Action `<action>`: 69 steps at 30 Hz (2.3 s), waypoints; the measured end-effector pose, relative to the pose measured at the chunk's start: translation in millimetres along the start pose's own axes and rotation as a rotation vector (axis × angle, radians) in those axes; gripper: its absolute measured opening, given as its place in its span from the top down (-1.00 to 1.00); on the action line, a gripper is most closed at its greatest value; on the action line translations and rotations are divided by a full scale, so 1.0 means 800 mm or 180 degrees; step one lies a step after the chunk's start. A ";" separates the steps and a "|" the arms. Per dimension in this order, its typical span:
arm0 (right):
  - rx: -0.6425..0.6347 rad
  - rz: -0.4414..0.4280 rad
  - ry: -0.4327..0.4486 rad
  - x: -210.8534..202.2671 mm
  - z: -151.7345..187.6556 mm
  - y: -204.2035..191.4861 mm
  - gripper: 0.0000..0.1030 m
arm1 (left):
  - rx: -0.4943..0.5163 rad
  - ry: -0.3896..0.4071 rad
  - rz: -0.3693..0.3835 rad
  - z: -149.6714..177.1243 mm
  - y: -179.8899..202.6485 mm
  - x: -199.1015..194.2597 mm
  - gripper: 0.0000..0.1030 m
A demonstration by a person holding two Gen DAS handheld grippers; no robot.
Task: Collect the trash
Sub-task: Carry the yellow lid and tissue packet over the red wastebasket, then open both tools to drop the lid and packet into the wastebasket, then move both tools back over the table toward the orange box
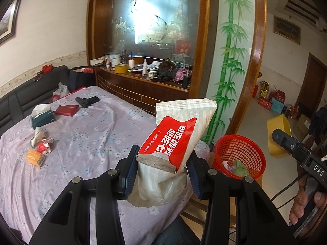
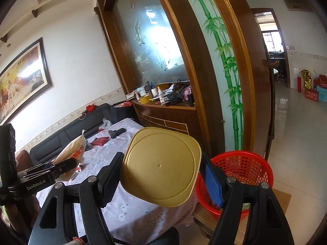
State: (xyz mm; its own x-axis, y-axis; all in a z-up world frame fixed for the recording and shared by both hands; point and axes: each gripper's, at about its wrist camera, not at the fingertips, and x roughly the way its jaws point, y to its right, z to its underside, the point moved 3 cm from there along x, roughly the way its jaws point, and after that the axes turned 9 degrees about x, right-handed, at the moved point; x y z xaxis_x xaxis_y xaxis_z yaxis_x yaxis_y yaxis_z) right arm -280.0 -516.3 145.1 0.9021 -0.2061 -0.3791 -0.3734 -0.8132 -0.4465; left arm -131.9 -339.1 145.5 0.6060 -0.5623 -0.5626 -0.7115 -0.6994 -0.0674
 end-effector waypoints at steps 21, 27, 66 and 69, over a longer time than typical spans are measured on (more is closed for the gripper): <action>0.0507 0.0393 0.0057 0.007 -0.024 0.114 -0.49 | 0.0211 -0.0259 0.1140 -0.047 0.115 0.112 0.16; 0.0755 0.0443 0.0008 0.019 -0.022 0.155 -0.49 | 0.0104 -0.0400 0.1475 -0.050 0.141 0.147 0.16; 0.1163 0.0352 -0.0211 0.062 -0.020 0.180 -0.69 | 0.0011 -0.0674 0.1522 -0.018 0.126 0.187 -0.47; 0.0982 0.0156 -0.0226 0.063 -0.022 0.138 -0.69 | -0.0049 -0.0485 0.1244 -0.014 0.080 0.144 -0.56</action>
State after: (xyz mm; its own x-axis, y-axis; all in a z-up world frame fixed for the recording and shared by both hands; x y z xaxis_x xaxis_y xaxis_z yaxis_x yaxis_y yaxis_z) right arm -272.0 -625.8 91.2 0.8681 -0.1936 -0.4571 -0.4738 -0.5976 -0.6468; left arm -103.6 -453.7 85.8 0.2312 -0.7158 -0.6589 -0.8714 -0.4536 0.1870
